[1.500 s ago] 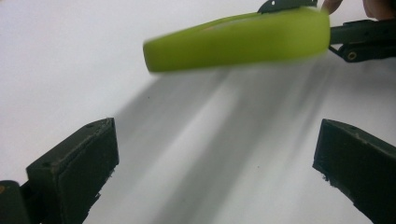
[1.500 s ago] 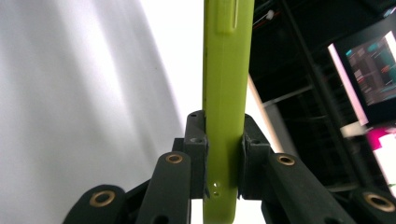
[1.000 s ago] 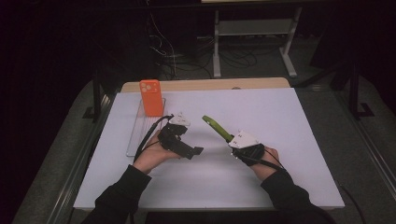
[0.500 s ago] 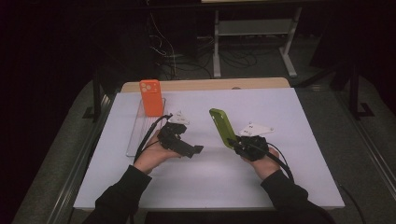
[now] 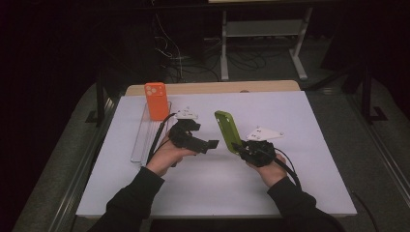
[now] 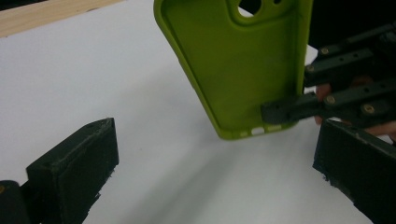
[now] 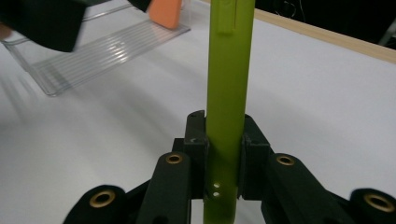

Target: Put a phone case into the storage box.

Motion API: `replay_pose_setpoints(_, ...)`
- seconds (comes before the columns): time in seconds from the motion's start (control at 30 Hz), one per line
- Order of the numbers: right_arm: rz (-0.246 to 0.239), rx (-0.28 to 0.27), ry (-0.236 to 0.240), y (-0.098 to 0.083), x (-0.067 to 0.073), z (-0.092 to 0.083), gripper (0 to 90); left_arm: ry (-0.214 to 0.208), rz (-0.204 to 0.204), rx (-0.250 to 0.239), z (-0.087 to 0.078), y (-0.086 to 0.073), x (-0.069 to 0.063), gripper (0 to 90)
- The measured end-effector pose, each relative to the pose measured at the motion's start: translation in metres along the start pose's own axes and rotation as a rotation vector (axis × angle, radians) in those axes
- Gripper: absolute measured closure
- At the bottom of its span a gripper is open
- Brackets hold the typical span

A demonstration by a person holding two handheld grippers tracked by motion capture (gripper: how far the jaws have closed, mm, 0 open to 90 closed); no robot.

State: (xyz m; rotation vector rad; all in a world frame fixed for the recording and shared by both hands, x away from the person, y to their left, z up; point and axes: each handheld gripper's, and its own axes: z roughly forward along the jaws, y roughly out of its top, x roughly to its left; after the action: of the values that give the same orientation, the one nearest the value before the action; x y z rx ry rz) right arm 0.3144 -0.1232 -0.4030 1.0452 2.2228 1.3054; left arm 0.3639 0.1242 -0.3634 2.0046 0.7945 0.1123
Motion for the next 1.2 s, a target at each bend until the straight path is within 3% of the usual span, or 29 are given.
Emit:
replay_pose_setpoints(0.23, 0.002, -0.008, 0.027, 0.001, 0.006, 0.001, 75.6, -0.033, -0.025, -0.062, 0.008, 0.008, 0.001, 0.0)
replay_pose_setpoints(0.5, 0.011, -0.015, 0.058, 0.002, 0.013, 0.005, 75.6, -0.061, -0.027, -0.089, 0.017, 0.014, 0.0, 0.0)
replay_pose_setpoints(0.67, -0.008, -0.023, 0.065, 0.002, 0.016, 0.007, 75.6, -0.075, -0.029, -0.097, 0.023, 0.015, -0.001, 0.0)
replay_pose_setpoints(0.77, -0.013, -0.023, 0.07, 0.002, 0.017, 0.009, 75.6, -0.073, -0.037, -0.102, 0.025, 0.015, -0.002, 0.0)
replay_pose_setpoints(0.83, -0.012, -0.02, 0.074, 0.002, 0.019, 0.01, 75.6, -0.044, -0.039, -0.111, 0.024, 0.015, -0.003, 4.0)
replay_pose_setpoints(1.2, -0.019, 0.005, 0.068, 0.001, 0.021, 0.015, 72.6, -0.05, -0.051, -0.113, 0.02, 0.015, 0.0, 12.7)
